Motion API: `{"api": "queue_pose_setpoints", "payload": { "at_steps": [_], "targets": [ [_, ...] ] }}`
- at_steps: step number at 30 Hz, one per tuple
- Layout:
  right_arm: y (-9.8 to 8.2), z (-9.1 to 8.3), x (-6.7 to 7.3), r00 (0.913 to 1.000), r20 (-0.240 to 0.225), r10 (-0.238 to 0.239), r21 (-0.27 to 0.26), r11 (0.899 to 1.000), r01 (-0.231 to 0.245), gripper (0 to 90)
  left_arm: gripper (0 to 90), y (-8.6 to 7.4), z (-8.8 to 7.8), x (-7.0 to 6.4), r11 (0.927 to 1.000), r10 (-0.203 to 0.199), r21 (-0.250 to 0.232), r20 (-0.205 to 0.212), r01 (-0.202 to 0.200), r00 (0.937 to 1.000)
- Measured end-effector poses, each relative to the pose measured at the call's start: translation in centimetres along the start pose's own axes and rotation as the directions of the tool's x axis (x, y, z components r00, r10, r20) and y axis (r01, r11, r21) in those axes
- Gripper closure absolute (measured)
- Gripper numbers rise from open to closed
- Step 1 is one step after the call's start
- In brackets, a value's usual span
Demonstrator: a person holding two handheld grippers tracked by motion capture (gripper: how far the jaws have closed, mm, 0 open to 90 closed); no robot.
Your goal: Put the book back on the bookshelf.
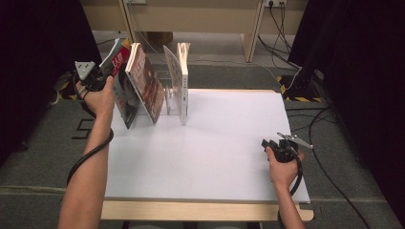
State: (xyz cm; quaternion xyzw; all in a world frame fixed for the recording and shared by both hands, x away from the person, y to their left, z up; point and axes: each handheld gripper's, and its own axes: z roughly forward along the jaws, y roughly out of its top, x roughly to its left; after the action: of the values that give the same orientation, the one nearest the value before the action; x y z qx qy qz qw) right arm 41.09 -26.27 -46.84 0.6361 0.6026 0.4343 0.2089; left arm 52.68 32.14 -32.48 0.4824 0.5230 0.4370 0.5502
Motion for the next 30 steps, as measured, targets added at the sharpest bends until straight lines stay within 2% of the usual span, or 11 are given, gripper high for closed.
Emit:
{"api": "queue_pose_setpoints", "payload": {
  "at_steps": [9,11,13,15,18,21,23,30],
  "targets": [
    [0.0,0.0,-0.1,1.0000,0.000,-0.001,0.004,1.000,0.001,63.3,86.0,-0.6,0.1,0.0,0.9997,0.019,-0.014,-0.012,-0.019,0.9997],
    [0.0,0.0,-0.2,1.0000,-0.002,-0.009,0.004,1.000,0.009,63.3,85.9,-0.8,-0.2,0.3,0.9996,0.027,-0.012,-0.010,-0.027,0.9996],
    [0.0,0.0,-0.2,0.9999,-0.002,0.010,0.006,1.000,-0.010,63.3,85.8,-0.9,-0.3,0.4,0.9994,0.035,-0.007,-0.010,-0.035,0.9993],
    [0.0,0.0,-0.2,0.9999,-0.003,0.010,0.008,1.000,-0.010,63.2,85.6,-1.0,-0.8,0.6,0.9977,0.067,0.008,-0.014,-0.067,0.9976],
    [0.0,0.0,-0.2,1.0000,-0.005,0.001,0.008,1.000,-0.001,63.2,85.3,-1.0,-1.1,0.9,0.9972,0.072,0.018,-0.014,-0.072,0.9973],
    [-0.1,0.0,0.0,1.0000,-0.006,0.006,0.017,1.000,-0.006,63.1,84.7,-1.2,-1.6,1.4,0.9979,0.060,0.026,-0.012,-0.060,0.9981],
    [-0.1,0.1,0.0,1.0000,-0.006,0.002,0.020,1.000,-0.002,63.1,83.6,-1.2,-2.1,1.9,0.9984,0.049,0.027,0.004,-0.049,0.9988],
    [-0.2,0.2,0.2,0.9999,-0.010,0.010,0.024,1.000,-0.010,63.1,81.3,-0.8,-2.3,2.2,0.9993,0.015,0.035,0.029,-0.016,0.9995]
  ]
}}
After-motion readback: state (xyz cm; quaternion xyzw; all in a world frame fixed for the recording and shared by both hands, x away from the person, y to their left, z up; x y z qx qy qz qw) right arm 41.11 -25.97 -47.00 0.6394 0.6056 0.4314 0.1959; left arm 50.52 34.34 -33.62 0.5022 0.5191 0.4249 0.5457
